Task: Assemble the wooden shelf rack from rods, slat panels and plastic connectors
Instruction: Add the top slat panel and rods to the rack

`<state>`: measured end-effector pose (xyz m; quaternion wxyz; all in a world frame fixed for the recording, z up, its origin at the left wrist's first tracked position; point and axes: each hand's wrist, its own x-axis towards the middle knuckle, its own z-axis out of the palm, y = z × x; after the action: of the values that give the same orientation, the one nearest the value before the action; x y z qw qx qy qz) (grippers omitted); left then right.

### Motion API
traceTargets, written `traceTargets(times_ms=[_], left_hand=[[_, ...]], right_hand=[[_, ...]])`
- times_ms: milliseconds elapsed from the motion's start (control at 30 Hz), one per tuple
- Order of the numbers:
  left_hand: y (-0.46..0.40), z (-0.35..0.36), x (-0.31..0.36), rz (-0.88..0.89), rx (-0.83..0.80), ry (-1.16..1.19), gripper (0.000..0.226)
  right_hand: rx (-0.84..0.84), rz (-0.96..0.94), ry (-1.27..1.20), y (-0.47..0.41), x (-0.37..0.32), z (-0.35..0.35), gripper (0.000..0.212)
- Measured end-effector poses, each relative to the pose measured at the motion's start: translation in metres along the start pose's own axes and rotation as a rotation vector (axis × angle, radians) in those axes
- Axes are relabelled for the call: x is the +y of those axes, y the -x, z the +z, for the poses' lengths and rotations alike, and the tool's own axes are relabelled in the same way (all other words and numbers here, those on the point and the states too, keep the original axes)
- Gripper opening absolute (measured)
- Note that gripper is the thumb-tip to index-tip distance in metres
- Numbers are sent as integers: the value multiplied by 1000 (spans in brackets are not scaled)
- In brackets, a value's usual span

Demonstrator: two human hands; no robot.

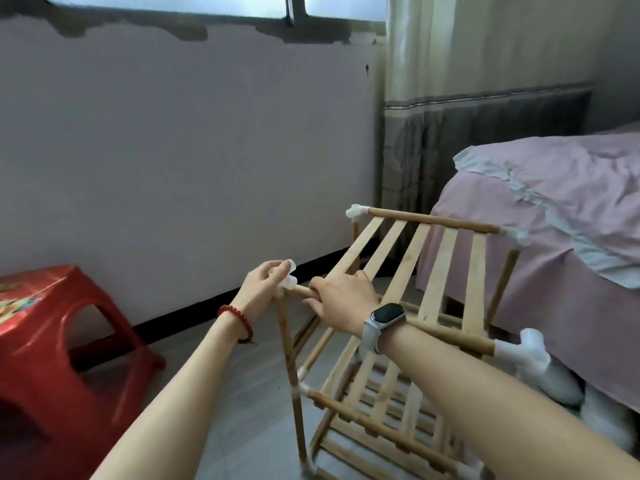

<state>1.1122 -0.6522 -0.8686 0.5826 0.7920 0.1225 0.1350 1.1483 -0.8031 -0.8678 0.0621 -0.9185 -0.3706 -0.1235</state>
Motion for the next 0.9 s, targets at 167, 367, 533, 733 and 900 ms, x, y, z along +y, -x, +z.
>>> traceTargets(times_ms=[167, 367, 533, 733, 900], left_hand=[[5, 6, -9, 67, 200, 31, 21], [10, 8, -13, 93, 237, 61, 16], [14, 18, -13, 135, 268, 55, 22], [21, 22, -17, 156, 293, 14, 18], [30, 27, -17, 165, 299, -11, 22]], right_hand=[[40, -79, -56, 16, 1, -6, 30], [70, -109, -76, 24, 1, -12, 31], [86, -124, -86, 27, 2, -14, 31], [80, -115, -148, 31, 5, -17, 31], [76, -124, -138, 34, 7, -18, 31]])
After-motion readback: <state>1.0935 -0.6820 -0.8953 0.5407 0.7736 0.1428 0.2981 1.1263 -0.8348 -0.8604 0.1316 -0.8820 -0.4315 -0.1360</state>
